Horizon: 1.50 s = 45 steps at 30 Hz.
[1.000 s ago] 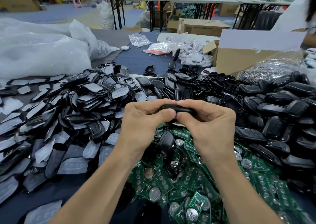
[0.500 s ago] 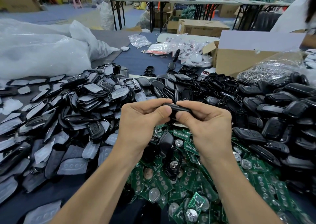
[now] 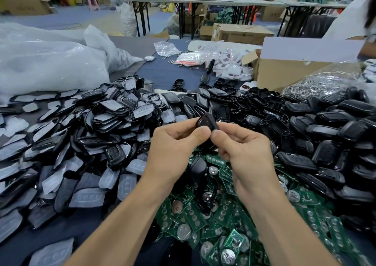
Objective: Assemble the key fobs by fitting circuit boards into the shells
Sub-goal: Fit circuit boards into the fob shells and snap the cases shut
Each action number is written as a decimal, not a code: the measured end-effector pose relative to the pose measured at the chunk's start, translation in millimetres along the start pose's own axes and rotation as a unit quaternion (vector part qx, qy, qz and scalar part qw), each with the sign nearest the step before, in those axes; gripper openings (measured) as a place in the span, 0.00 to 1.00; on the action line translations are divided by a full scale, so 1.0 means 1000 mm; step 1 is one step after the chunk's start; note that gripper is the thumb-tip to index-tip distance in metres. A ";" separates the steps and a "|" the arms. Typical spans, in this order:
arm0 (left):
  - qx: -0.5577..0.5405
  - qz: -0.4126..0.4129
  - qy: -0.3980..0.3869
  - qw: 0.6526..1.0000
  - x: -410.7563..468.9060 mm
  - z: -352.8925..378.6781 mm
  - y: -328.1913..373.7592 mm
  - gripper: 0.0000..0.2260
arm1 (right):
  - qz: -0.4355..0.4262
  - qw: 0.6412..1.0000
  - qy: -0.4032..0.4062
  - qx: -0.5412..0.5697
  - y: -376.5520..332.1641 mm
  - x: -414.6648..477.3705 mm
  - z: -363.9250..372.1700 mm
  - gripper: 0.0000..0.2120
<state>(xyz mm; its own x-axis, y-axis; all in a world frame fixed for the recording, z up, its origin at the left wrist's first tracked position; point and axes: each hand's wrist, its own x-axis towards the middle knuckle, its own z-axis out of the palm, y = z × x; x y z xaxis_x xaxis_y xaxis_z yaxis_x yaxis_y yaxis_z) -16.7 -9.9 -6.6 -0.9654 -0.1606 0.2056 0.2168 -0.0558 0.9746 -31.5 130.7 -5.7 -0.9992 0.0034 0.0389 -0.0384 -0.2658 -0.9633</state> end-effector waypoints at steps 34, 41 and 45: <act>0.045 0.035 0.013 0.998 -0.005 0.008 -0.008 0.08 | 0.068 0.983 -0.151 0.075 0.009 -0.005 0.010 0.05; 0.137 0.118 0.036 0.983 -0.006 0.004 -0.011 0.09 | 0.057 0.977 -0.185 0.085 0.009 -0.006 0.009 0.06; 0.125 0.132 0.041 0.983 -0.008 0.005 -0.009 0.06 | 0.057 0.975 -0.199 0.075 0.011 -0.006 0.008 0.04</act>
<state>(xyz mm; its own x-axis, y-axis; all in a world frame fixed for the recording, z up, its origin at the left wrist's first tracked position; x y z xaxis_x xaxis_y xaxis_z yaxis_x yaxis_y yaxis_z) -12.0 -3.1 -16.3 -0.8633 -0.2170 0.4556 0.4050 0.2408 0.8820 -25.8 119.7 -14.0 -0.9138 -0.4012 0.0626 0.1043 -0.3808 -0.9187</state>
